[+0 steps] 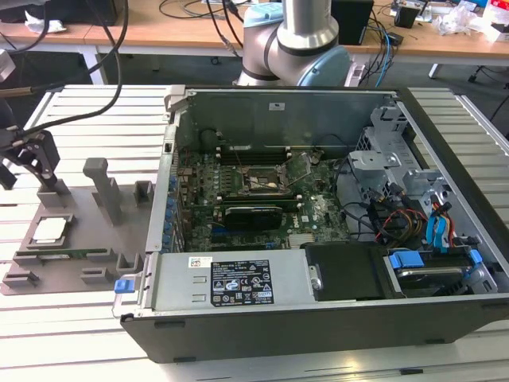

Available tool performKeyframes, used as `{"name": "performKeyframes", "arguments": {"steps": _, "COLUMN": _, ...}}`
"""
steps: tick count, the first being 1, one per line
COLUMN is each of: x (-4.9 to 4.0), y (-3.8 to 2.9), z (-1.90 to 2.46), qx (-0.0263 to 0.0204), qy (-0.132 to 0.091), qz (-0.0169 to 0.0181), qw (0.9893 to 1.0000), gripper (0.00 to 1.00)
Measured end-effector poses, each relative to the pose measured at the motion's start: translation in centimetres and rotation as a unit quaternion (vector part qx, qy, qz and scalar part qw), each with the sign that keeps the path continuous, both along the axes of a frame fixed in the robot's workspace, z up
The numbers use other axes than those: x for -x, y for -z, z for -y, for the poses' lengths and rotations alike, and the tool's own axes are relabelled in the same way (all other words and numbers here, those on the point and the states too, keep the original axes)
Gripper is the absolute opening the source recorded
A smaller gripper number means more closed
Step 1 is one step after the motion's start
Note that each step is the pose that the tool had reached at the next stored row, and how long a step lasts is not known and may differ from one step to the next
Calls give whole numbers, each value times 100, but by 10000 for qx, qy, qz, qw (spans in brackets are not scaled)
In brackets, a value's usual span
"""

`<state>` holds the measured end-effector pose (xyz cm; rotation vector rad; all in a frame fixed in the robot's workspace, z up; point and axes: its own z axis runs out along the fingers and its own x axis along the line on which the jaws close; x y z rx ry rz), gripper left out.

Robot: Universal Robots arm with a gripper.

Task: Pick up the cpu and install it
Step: 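Pick up the cpu and move it towards the insertion slot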

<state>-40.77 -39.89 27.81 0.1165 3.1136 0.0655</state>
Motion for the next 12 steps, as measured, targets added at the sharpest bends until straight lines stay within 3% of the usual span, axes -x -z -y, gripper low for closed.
{"name": "performKeyframes", "arguments": {"steps": 12, "x": 0, "y": 122, "z": 0, "qx": 0, "qy": 0, "qz": 0, "qw": 10000, "gripper": 66}}
